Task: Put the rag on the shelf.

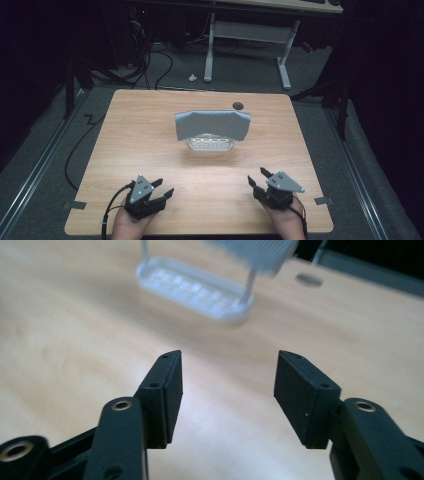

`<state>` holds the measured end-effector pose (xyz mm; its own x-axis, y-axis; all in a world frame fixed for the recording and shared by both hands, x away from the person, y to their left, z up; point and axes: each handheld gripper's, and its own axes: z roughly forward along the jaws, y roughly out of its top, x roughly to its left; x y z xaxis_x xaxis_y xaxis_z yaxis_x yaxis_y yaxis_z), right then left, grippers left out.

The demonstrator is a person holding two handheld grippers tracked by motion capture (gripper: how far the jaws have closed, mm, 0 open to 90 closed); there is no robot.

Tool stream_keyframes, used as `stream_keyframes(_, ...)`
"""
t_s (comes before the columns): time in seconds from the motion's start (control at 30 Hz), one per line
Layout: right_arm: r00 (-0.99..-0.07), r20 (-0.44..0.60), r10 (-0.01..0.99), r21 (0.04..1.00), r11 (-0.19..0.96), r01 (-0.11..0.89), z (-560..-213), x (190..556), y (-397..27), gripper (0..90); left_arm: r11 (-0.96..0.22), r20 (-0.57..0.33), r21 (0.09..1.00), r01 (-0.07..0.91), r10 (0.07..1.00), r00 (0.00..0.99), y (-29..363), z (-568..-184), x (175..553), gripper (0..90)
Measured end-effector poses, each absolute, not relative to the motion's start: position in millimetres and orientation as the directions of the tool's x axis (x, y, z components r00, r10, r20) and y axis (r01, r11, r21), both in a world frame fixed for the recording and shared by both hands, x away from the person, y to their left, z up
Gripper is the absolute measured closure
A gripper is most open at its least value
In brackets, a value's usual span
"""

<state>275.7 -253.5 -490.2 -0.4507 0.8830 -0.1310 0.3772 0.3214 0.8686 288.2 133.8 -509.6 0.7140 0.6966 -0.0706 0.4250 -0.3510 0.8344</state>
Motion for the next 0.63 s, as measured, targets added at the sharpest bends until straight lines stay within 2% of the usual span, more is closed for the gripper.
stream_keyframes(0.1,-0.511,-0.123,0.851,0.825,0.374,0.424,-513.0,268.7,-242.7,43.2,-0.387,-0.064,0.81,0.44,0.687,0.724,125.4,-518.6,289.9,46.5)
stream_keyframes(0.17,-0.527,-0.184,0.83,0.806,0.435,0.403,-517.8,269.6,-236.8,43.4,-0.387,-0.077,0.805,0.449,0.683,0.726,121.5,-523.5,293.2,45.9)
stream_keyframes(0.2,-0.532,-0.168,0.83,0.8,0.43,0.418,-519.5,272.0,-236.1,43.2,-0.395,-0.07,0.802,0.448,0.683,0.727,119.5,-525.0,295.2,45.2)
stream_keyframes(0.23,-0.535,-0.149,0.831,0.8,0.42,0.428,-520.5,274.6,-235.9,43.1,-0.351,-0.112,0.81,0.47,0.694,0.711,114.7,-527.1,295.2,45.0)
stream_keyframes(0.3,-0.537,-0.156,0.829,0.804,0.422,0.419,-520.1,277.8,-236.0,43.0,-0.387,-0.087,0.801,0.457,0.679,0.729,115.6,-527.6,299.9,45.0)
stream_keyframes(0.33,-0.532,-0.155,0.832,0.805,0.419,0.421,-519.6,278.7,-236.5,43.0,-0.35,-0.127,0.806,0.478,0.686,0.716,111.8,-529.0,298.6,45.0)
stream_keyframes(0.4,-0.534,-0.144,0.833,0.805,0.413,0.426,-520.3,280.0,-238.9,43.0,-0.4,-0.078,0.797,0.452,0.674,0.735,112.1,-529.2,299.3,44.9)
stream_keyframes(0.63,-0.529,-0.137,0.837,0.804,0.406,0.435,-520.2,278.7,-244.2,42.9,-0.4,-0.081,0.796,0.454,0.673,0.735,114.7,-530.1,297.1,44.5)
